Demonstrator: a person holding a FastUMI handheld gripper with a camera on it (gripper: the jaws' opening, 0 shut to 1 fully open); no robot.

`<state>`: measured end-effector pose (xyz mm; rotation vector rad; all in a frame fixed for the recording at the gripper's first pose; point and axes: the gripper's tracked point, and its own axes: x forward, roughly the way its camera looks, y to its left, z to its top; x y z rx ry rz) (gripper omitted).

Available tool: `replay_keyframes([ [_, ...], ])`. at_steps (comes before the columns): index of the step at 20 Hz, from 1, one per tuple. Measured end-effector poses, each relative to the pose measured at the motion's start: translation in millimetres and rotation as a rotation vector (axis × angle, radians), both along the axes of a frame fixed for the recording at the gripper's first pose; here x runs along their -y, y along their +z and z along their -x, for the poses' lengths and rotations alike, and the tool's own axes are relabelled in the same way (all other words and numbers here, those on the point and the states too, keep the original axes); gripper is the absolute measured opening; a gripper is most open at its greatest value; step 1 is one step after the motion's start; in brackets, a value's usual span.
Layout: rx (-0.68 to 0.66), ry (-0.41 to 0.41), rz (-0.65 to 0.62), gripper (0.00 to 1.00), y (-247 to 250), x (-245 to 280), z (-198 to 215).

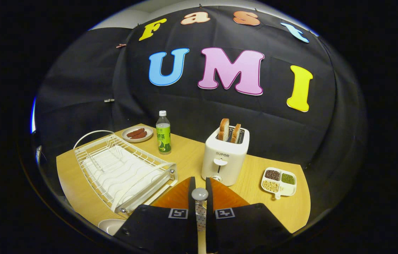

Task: Take the plate from the dish rack, then take the spoon from the basket and place it into the plate.

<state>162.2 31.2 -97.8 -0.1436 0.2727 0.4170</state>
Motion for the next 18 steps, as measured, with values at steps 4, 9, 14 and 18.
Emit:
replay_keyframes([
  [4,0.023,0.013,-0.035,0.13,28.4,8.6,12.1],
  [9,0.019,0.020,-0.096,0.13,61.4,19.8,37.0],
  [14,0.004,-0.025,-0.114,0.13,85.1,30.2,63.0],
  [18,-0.023,-0.057,-0.120,0.13,83.3,24.1,94.6],
])
